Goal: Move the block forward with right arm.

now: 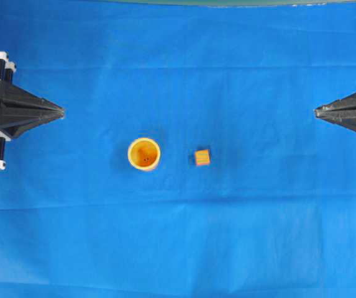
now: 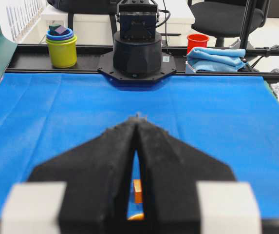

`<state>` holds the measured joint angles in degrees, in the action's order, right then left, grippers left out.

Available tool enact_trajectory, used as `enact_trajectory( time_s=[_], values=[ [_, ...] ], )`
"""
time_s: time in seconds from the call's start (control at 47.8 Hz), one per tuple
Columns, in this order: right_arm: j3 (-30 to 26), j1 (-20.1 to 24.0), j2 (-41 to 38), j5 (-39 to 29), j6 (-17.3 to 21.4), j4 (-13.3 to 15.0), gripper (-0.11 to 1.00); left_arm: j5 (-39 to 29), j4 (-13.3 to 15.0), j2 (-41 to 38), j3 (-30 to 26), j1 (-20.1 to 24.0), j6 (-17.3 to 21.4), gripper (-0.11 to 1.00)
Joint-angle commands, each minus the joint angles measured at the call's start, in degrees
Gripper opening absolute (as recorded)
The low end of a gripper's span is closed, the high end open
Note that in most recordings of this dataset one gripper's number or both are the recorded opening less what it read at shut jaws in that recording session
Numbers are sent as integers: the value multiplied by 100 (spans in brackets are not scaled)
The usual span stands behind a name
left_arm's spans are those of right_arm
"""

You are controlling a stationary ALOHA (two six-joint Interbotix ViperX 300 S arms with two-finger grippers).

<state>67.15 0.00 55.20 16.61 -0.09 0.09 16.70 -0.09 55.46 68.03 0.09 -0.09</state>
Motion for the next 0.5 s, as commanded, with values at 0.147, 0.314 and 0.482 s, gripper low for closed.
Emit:
enact_trajectory(
  time_s=[0.147, 0.314, 0.482],
  values=[
    [-475, 18, -211, -949, 123, -18, 0, -721, -26, -53, -343, 9, 0, 0],
    [-1028, 0, -439, -2373, 229, -18, 0, -870, -26, -53, -387, 9, 0, 0],
    [-1538, -141, -703, -3050, 466, -18, 0, -870, -26, -53, -387, 0, 0, 0]
  ],
)
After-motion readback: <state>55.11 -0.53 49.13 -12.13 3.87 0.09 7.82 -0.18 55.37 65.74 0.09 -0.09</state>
